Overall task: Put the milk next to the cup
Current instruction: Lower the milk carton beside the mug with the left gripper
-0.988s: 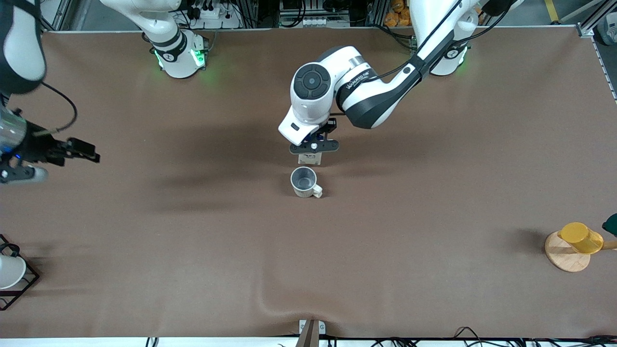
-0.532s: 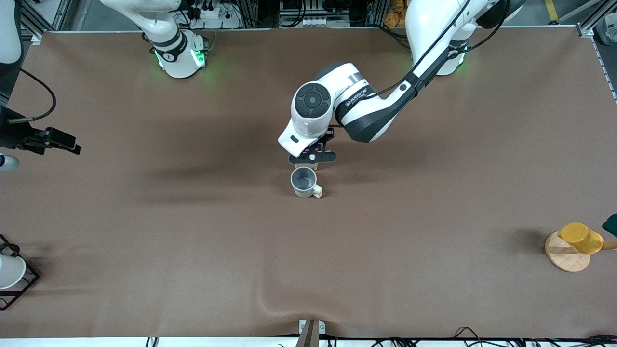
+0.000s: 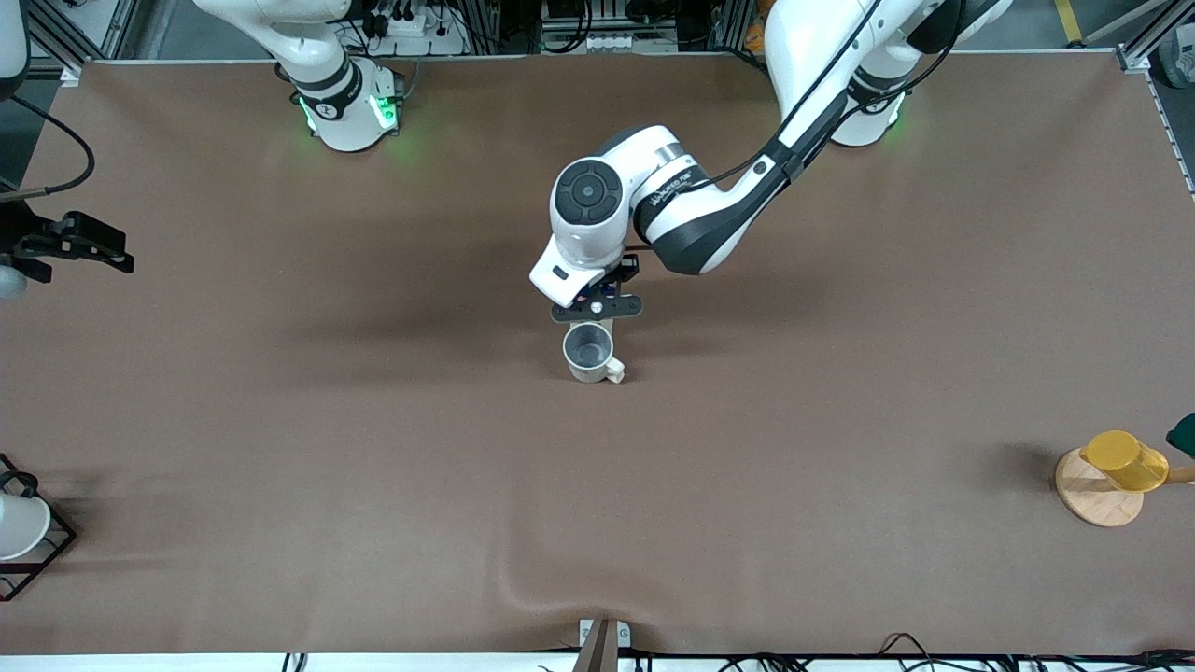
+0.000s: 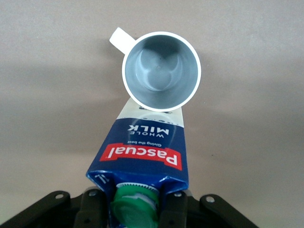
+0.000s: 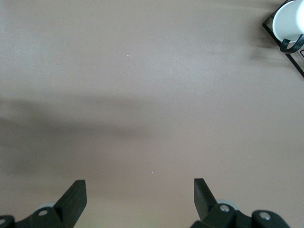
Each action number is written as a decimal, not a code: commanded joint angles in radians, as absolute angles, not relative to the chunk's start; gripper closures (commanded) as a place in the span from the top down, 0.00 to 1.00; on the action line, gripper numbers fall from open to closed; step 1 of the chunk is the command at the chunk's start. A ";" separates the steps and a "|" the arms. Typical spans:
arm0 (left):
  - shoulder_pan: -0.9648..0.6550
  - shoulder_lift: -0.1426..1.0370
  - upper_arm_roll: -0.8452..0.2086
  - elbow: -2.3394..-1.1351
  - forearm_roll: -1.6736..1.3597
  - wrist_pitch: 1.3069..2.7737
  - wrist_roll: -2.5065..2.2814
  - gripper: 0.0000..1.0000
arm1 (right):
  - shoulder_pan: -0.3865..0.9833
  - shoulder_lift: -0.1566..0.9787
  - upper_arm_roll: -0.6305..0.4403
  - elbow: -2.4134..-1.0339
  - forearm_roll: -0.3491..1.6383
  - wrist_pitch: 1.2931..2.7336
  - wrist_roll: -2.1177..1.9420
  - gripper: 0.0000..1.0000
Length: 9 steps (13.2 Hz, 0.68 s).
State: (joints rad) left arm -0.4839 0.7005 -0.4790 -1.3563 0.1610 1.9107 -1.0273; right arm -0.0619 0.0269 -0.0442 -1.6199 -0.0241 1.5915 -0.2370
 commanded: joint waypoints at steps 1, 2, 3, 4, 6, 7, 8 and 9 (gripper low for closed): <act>-0.499 0.712 -0.469 -1.330 0.183 1.905 -1.051 0.29 | -0.067 0.028 -0.049 -1.611 0.015 1.583 -0.233 1.00; -0.499 0.713 -0.469 -1.330 0.183 1.905 -1.052 0.33 | -0.069 0.029 -0.051 -1.611 0.029 1.586 -0.189 1.00; -0.506 0.719 -0.468 -1.330 0.183 1.908 -1.052 0.45 | -0.066 0.028 -0.051 -1.611 0.029 1.583 -0.151 1.00; -0.506 0.719 -0.468 -1.330 0.184 1.908 -1.052 0.56 | -0.066 0.026 -0.049 -1.611 0.029 1.579 -0.147 1.00; -0.506 0.719 -0.468 -1.330 0.184 1.908 -1.049 0.76 | -0.061 0.025 -0.048 -1.605 0.029 1.578 -0.138 1.00; -0.503 0.719 -0.468 -1.330 0.184 1.910 -1.048 0.82 | -0.061 0.026 -0.048 -1.595 0.029 1.577 -0.115 1.00; -0.500 0.715 -0.465 -1.330 0.183 1.908 -1.045 0.88 | -0.061 0.026 -0.048 -1.594 0.029 1.577 -0.077 1.00; -0.499 0.709 -0.463 -1.330 0.183 1.908 -1.045 0.95 | -0.061 0.026 -0.046 -1.591 0.029 1.575 -0.043 1.00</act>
